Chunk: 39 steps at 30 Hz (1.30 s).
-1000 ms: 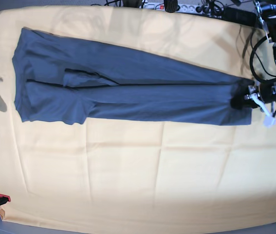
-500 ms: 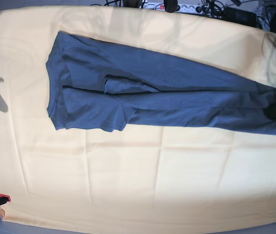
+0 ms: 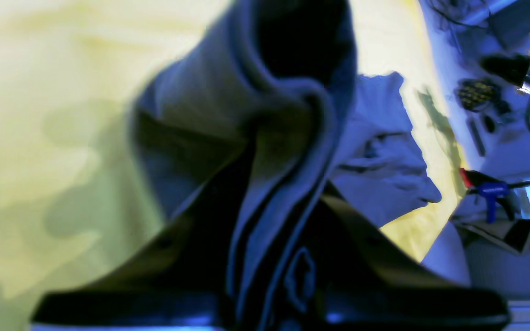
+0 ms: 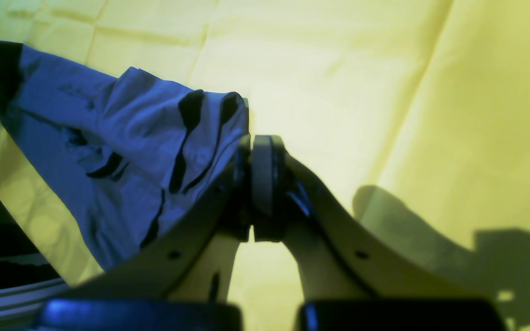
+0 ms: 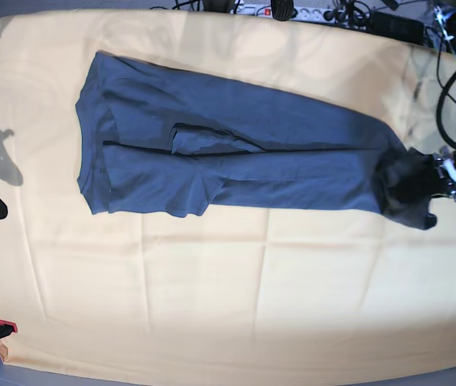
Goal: Fold the T-shirt properly
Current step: 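Lift the strip's end with the left gripper and fold it toward the middle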
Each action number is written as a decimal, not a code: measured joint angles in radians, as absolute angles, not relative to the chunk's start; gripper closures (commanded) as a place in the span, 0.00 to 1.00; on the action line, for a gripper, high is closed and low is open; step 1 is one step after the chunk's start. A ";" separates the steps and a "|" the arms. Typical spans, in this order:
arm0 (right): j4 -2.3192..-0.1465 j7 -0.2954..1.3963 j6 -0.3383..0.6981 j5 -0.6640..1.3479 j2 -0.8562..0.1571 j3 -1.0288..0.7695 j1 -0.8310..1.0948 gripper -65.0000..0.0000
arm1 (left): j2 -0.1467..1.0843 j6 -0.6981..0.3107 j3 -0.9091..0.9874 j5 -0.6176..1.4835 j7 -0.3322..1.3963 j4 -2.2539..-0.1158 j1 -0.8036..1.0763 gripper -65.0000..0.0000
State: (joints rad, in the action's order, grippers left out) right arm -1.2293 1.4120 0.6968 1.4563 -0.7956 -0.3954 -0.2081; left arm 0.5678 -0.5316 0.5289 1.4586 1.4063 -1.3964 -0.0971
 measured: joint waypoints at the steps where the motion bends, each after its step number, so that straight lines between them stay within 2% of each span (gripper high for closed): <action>1: -1.229 1.412 0.697 1.456 -0.796 -0.395 -0.208 1.00 | 0.546 -0.532 0.512 1.459 1.406 -1.408 -0.097 1.00; 9: -1.229 1.412 0.697 1.456 -0.796 -0.395 -0.208 1.00 | 0.384 -0.562 0.354 1.456 1.407 -1.417 -0.097 1.00; 16: -1.229 1.412 0.697 1.456 -0.797 -0.395 -0.208 1.00 | 0.279 -0.584 0.342 1.455 1.406 -1.417 -0.097 0.98; 18: -1.229 1.412 0.697 1.456 -0.798 -0.395 -0.208 1.00 | 0.258 -0.583 0.341 1.457 1.402 -1.417 -0.097 0.72; 20: -1.229 1.412 0.697 1.456 -0.799 -0.395 -0.208 1.00 | 0.246 -0.527 0.342 1.457 1.404 -1.417 -0.097 0.46; 21: -1.229 1.412 0.697 1.457 -0.799 -0.395 -0.208 1.00 | 0.245 -0.501 0.342 1.457 1.406 -1.417 -0.097 0.38; 22: -1.229 1.412 0.697 1.456 -0.800 -0.395 -0.208 1.00 | 0.245 -0.476 0.342 1.459 1.404 -1.417 -0.097 0.35; 29: -1.229 1.412 0.697 1.456 -0.801 -0.395 -0.208 1.00 | 0.247 -0.474 0.342 1.459 1.404 -1.417 -0.097 0.35; 31: -1.229 1.412 0.697 1.456 -0.800 -0.395 -0.208 1.00 | 0.252 -0.507 0.342 1.458 1.404 -1.417 -0.096 0.37; 32: -1.229 1.412 0.697 1.456 -0.801 -0.395 -0.208 1.00 | 0.260 -0.537 0.342 1.459 1.404 -1.417 -0.096 0.44; 33: -1.229 1.412 0.697 1.456 -0.801 -0.395 -0.208 1.00 | 0.271 -0.561 0.342 1.458 1.404 -1.417 -0.096 0.57; 35: -1.229 1.412 0.697 1.456 -0.800 -0.395 -0.210 1.00 | 0.292 -0.572 0.342 1.458 1.406 -1.417 -0.097 0.99; 37: -1.229 1.415 0.697 1.456 -0.800 -0.395 -0.223 0.97 | 0.300 -0.574 0.343 1.415 1.402 -1.418 -0.097 1.00; 39: -1.229 1.414 0.697 1.456 -0.800 -0.396 -0.250 0.78 | 0.297 -0.575 0.345 1.277 1.380 -1.419 -0.096 1.00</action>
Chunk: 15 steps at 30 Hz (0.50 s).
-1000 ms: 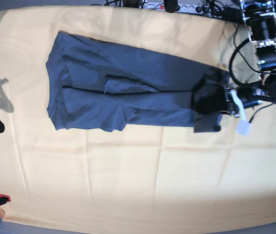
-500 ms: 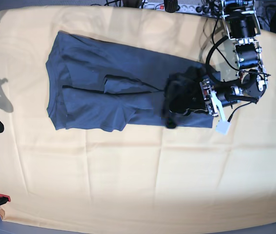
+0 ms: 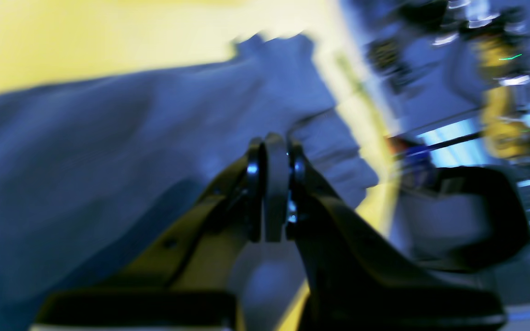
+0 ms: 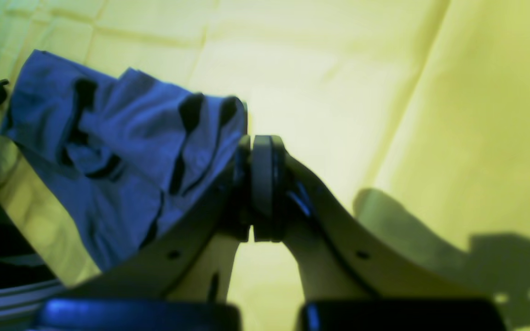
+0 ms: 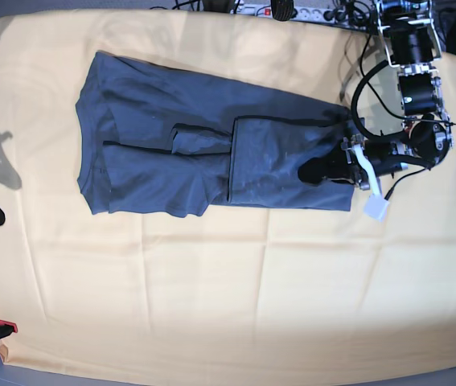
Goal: Fold the T-shirt properly
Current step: 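Lift the strip's end with the left gripper and fold it toward the middle, then grasp both ends of the folded strip with both grippers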
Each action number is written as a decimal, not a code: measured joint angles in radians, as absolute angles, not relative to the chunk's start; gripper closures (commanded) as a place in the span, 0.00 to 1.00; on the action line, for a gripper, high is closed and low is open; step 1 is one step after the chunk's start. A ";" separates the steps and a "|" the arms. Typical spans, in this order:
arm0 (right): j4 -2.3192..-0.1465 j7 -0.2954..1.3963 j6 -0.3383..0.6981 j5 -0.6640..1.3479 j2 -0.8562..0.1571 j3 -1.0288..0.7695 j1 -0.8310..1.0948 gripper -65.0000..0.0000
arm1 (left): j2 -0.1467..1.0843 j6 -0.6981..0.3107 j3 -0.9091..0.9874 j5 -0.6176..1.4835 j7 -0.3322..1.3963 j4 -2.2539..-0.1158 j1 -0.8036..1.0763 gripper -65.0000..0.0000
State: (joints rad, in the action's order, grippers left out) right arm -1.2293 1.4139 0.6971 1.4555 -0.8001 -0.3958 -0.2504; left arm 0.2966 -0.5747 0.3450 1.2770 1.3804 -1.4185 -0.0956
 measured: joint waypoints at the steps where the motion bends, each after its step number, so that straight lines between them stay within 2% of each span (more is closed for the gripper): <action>1: -1.229 1.414 0.697 1.456 -0.801 -0.396 -0.265 0.66 | 0.294 -0.563 0.343 1.214 1.360 -1.419 -0.090 1.00; 3: -1.229 1.410 0.697 1.457 -0.802 -0.396 -0.287 0.46 | 0.289 -0.533 0.340 1.119 1.308 -1.419 -0.071 1.00; 4: -1.230 1.411 0.697 1.459 -0.801 -0.396 -0.291 0.42 | 0.289 -0.527 0.340 1.082 1.287 -1.419 -0.059 1.00; 9: -1.230 1.412 0.685 1.457 -0.748 -0.397 -0.270 0.41 | 0.288 -0.532 0.342 1.021 1.171 -1.422 -0.010 1.00; 15: -1.230 1.409 0.673 1.457 -0.648 -0.397 -0.181 0.41 | 0.302 -0.532 0.342 1.019 1.168 -1.424 -0.008 1.00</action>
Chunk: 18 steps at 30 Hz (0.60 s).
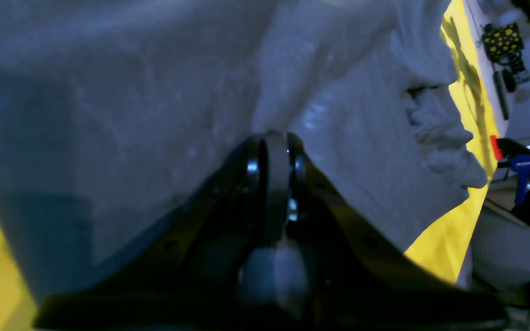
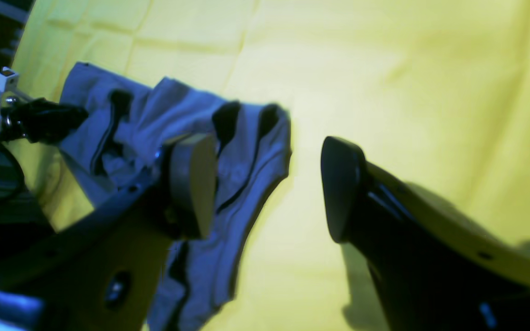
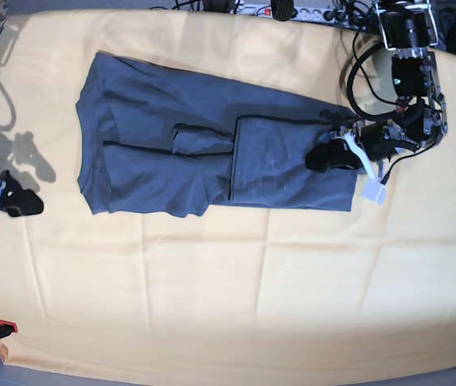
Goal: Fold the T-shirt properly
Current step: 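Grasp both ends of the folded strip with both grippers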
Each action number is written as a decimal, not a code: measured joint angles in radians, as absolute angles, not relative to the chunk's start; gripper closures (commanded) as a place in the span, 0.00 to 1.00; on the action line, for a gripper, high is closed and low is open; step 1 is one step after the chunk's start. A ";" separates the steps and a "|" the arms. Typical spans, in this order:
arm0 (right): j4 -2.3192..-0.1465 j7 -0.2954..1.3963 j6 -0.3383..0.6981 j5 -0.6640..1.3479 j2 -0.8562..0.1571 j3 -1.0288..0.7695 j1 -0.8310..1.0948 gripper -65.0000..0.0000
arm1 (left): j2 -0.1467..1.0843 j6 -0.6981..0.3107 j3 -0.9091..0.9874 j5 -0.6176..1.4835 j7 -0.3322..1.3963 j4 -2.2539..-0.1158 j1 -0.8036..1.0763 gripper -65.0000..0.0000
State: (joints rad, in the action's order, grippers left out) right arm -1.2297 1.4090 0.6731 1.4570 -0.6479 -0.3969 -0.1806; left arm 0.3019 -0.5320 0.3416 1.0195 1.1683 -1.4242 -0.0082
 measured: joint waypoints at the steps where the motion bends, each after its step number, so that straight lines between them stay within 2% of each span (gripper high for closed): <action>1: -1.230 1.408 0.672 1.457 -0.629 -0.398 -0.158 0.41 | 0.305 -0.532 0.342 1.019 1.168 -1.425 -0.008 1.00; 6: -1.229 1.415 0.671 1.450 -0.548 -0.396 -0.077 0.41 | 0.340 -0.532 0.342 1.020 1.168 -1.425 -0.010 1.00; 18: -1.230 1.394 0.694 1.477 -0.458 -0.402 0.046 0.41 | 0.471 -0.527 0.340 1.056 1.185 -1.423 -0.013 1.00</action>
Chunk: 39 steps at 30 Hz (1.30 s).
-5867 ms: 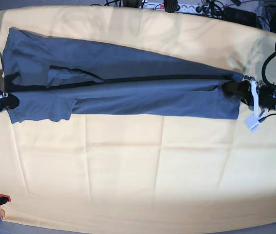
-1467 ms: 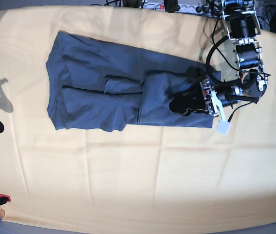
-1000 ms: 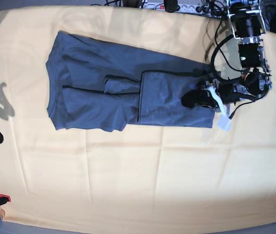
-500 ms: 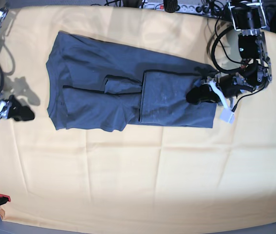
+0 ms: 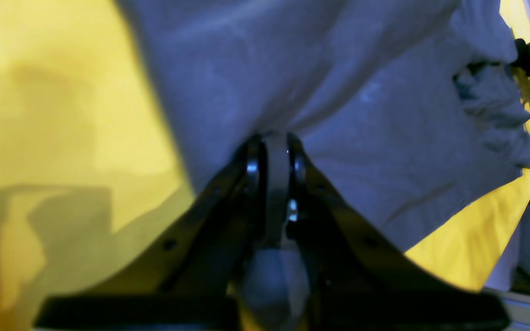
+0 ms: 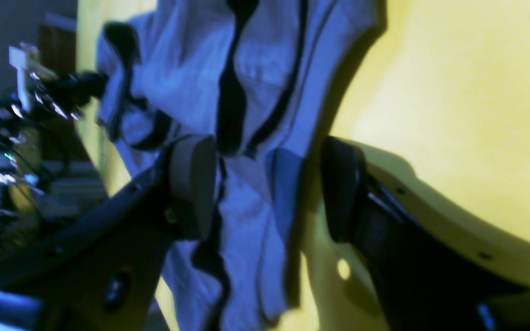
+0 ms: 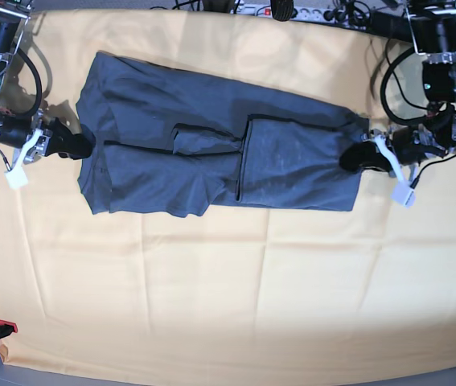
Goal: Fold the T-shirt properly
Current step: 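Grasp both ends of the folded strip with both grippers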
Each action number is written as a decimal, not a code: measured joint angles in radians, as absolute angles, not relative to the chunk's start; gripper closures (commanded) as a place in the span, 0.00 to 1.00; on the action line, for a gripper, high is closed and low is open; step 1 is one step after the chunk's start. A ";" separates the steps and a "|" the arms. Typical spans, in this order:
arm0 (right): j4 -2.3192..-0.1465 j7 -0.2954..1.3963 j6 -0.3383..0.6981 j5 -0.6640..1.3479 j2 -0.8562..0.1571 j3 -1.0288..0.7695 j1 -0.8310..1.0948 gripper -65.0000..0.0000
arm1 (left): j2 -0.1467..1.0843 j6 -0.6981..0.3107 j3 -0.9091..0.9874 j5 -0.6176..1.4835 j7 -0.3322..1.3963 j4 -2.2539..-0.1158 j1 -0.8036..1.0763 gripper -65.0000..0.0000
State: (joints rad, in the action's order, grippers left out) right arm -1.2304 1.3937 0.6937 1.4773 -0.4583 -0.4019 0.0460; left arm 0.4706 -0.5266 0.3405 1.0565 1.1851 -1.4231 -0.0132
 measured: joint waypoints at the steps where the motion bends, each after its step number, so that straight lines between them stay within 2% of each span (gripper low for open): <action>1: -1.230 1.391 0.694 1.486 -0.445 -0.402 0.051 0.41 | 0.479 -0.527 0.340 1.065 1.189 -1.423 -0.014 1.00; 13: -1.243 1.369 0.717 1.474 -0.312 -0.414 0.036 0.41 | 0.487 -0.524 0.340 1.124 1.213 -1.420 -0.013 1.00; 22: -1.243 1.364 0.719 1.475 -0.299 -0.413 0.037 0.41 | 0.487 -0.521 0.340 1.206 1.216 -1.420 -0.014 1.00; 31: -1.253 1.327 0.739 1.494 -0.301 -0.315 0.059 0.43 | 0.487 -0.532 0.340 1.213 1.216 -1.420 -0.014 1.00; 32: -1.258 1.327 0.738 1.493 -0.299 -0.313 0.059 0.47 | 0.487 -0.531 0.340 1.213 1.216 -1.420 -0.014 1.00; 33: -1.264 1.328 0.738 1.493 -0.298 -0.311 0.060 0.55 | 0.487 -0.531 0.340 1.213 1.216 -1.420 -0.014 1.00; 36: -1.309 1.351 0.726 1.476 -0.293 -0.311 0.069 0.97 | 0.487 -0.532 0.340 1.213 1.216 -1.420 -0.014 1.00; 37: -1.329 1.361 0.713 1.467 -0.293 -0.307 0.073 1.00 | 0.487 -0.532 0.340 1.213 1.216 -1.420 -0.015 1.00; 39: -1.384 1.384 0.699 1.452 -0.292 -0.298 0.084 1.00 | 0.487 -0.533 0.341 1.213 1.216 -1.420 -0.017 1.00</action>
State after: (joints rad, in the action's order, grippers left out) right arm -1.3842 1.3838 0.6991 1.4521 -0.2920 -0.2981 0.0837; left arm 0.4873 -0.5327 0.3408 1.2125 1.2160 -1.4197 -0.0166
